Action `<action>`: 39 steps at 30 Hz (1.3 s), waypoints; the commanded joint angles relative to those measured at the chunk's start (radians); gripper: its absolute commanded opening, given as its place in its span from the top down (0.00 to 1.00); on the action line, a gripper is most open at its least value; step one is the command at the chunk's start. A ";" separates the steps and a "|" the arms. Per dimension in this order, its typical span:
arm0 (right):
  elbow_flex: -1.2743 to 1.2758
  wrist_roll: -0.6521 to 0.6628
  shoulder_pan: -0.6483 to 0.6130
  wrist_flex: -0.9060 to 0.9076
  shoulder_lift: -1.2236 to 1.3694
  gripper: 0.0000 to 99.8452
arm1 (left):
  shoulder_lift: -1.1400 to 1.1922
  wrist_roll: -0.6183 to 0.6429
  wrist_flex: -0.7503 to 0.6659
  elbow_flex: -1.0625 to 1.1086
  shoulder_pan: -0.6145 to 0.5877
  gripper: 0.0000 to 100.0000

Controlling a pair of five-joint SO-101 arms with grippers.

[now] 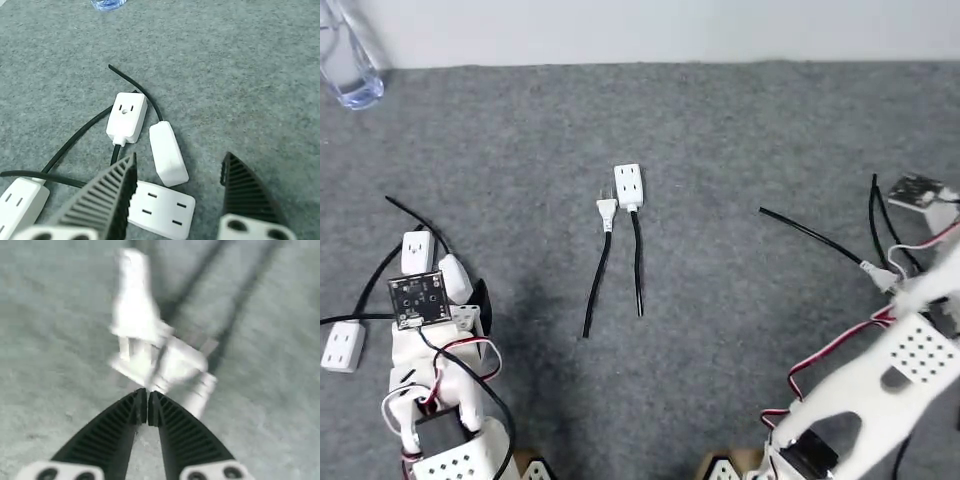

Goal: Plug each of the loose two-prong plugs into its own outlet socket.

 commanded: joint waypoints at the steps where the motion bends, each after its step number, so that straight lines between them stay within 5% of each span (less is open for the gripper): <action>1: -0.063 -0.026 -0.028 0.030 -0.016 0.99 | -0.005 0.005 -0.014 -0.008 0.005 0.74; 7: -0.224 -0.063 0.008 0.025 -0.044 0.99 | -0.005 0.003 -0.014 -0.008 0.005 0.74; 13: -0.230 -0.063 0.059 0.024 0.039 0.86 | -0.005 0.005 -0.015 -0.008 0.005 0.74; 39: -0.196 -0.058 0.142 0.047 0.117 0.88 | -0.005 0.006 -0.012 -0.007 0.000 0.74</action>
